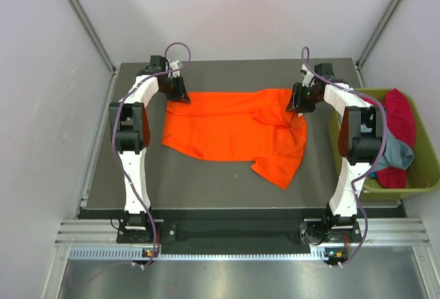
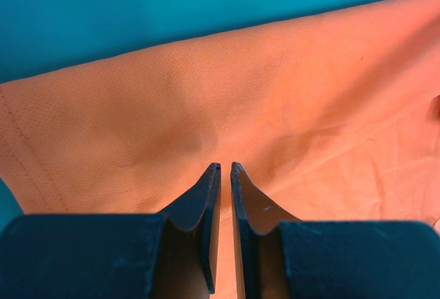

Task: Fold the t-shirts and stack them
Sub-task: Fold the tshirt

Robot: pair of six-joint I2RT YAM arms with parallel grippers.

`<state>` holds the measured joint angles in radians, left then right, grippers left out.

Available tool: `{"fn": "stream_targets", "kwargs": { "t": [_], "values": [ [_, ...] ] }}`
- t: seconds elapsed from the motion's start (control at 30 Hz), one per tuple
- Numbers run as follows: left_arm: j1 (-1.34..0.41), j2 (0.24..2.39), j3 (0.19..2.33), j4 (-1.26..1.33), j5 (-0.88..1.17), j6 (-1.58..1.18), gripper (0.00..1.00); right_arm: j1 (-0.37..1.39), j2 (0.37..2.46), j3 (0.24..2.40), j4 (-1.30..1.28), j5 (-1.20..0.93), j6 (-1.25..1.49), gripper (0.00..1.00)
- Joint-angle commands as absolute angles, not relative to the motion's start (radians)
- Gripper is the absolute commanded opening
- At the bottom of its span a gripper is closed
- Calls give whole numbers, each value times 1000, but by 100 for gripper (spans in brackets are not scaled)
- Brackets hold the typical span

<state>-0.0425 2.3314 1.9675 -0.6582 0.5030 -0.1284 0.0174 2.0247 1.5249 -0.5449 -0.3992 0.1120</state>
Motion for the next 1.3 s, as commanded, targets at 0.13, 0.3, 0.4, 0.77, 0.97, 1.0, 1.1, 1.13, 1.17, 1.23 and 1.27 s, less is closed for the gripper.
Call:
{"fn": "stream_targets", "kwargs": {
  "t": [0.13, 0.3, 0.4, 0.77, 0.97, 1.0, 1.1, 1.13, 1.17, 1.23, 1.27],
  "values": [
    [-44, 2280, 1976, -660, 488, -107, 16, 17, 2074, 1569, -520, -434, 135, 45],
    [-44, 2272, 1973, -667, 476, -95, 16, 8, 2085, 1572, -528, -410, 123, 45],
    [-44, 2276, 1967, -670, 474, -94, 16, -23, 2088, 1568, -528, -403, 118, 45],
    [-44, 2290, 1957, -667, 482, -98, 16, -23, 2076, 1560, -505, -419, 103, 17],
    [-44, 2295, 1954, -666, 492, -104, 16, -23, 2077, 1555, -482, -413, 103, 20],
    [-46, 2295, 1953, -666, 492, -104, 16, -23, 2079, 1558, -476, -414, 101, 20],
    [-46, 2296, 1953, -664, 492, -106, 16, -21, 2083, 1559, -463, -433, 101, 16],
    [-48, 2298, 1953, -664, 492, -106, 16, -18, 2085, 1559, -463, -443, 103, 11],
    [-48, 2298, 1951, -664, 489, -107, 16, -17, 2086, 1559, -460, -449, 100, 7],
    [-48, 2299, 1948, -666, 488, -106, 16, -14, 2085, 1555, -460, -453, 100, 2],
    [-49, 2296, 1947, -667, 489, -107, 16, -12, 2085, 1554, -459, -456, 100, 0]
  ]
}}
